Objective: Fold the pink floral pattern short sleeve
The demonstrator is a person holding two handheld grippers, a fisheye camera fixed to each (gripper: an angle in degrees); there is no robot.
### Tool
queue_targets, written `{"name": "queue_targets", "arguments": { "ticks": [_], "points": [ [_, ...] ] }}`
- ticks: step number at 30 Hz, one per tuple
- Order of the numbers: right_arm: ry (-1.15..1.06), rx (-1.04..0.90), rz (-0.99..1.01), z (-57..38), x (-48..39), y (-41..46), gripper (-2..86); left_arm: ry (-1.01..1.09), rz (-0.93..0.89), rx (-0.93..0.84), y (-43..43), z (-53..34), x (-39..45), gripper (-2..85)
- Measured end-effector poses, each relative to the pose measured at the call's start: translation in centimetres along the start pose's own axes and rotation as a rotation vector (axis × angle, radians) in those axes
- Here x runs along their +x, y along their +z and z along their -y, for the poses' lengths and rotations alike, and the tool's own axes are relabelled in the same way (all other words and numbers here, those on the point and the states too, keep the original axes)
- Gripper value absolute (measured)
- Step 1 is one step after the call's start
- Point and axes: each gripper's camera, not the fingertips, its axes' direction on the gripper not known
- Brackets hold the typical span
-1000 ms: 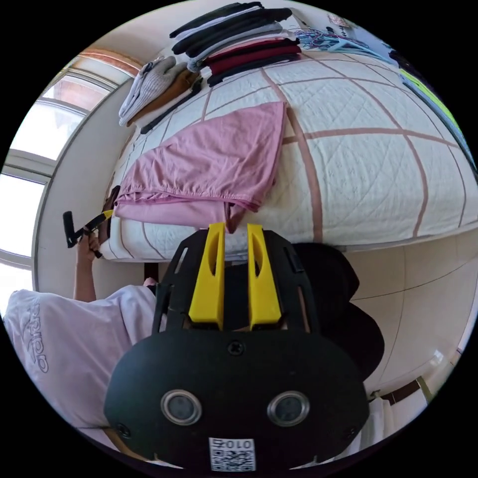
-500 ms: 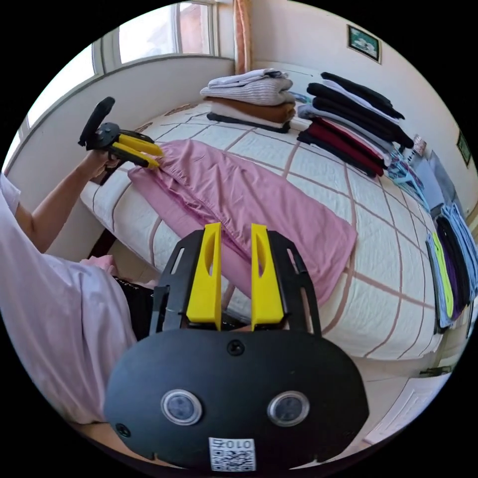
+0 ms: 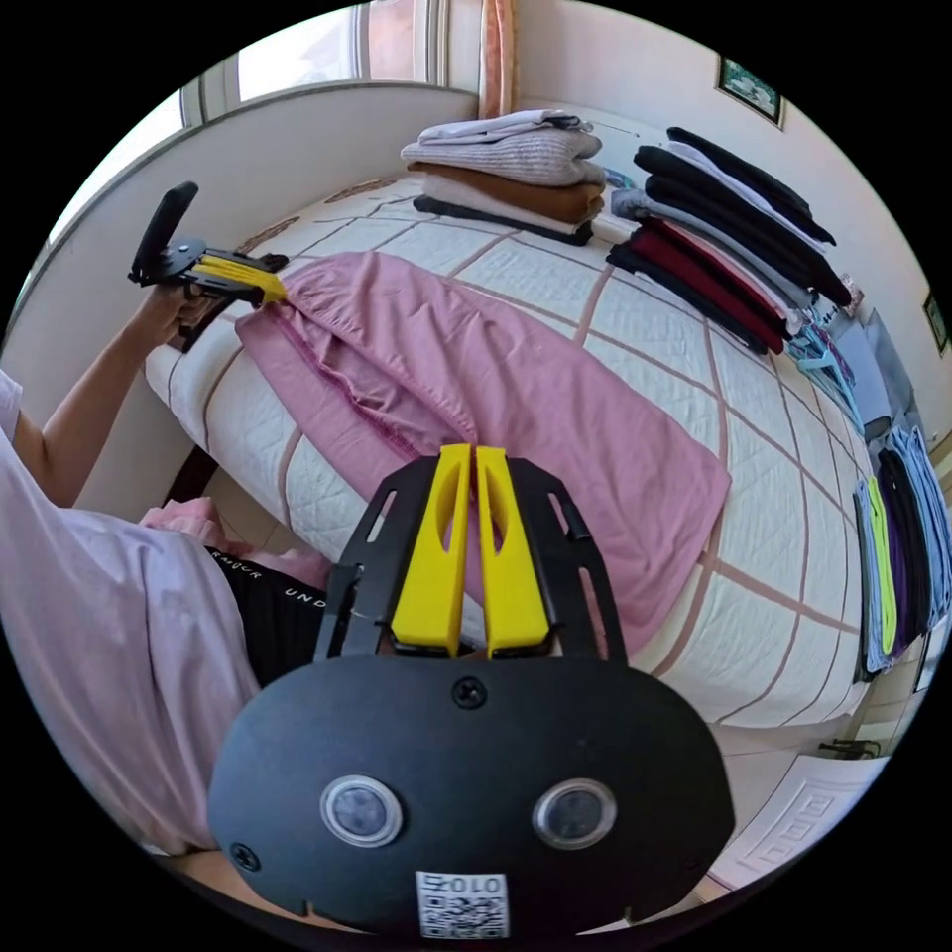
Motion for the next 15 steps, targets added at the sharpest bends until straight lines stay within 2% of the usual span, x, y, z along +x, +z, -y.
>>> {"name": "queue_targets", "arguments": {
  "ticks": [6,9,15],
  "points": [
    [0.009,0.011,0.014,0.3,-0.8,-0.4,3.4,0.062,0.064,-0.036,-0.1,1.2,2.1,5.8],
    [0.012,0.0,0.025,0.5,-0.8,-0.6,3.2,0.092,0.08,-0.016,-0.4,2.3,3.0,5.6],
    [0.03,0.018,0.038,0.3,-0.7,-1.2,3.2,0.21,0.088,-0.09,1.0,4.6,5.7,5.0]
  ]
}}
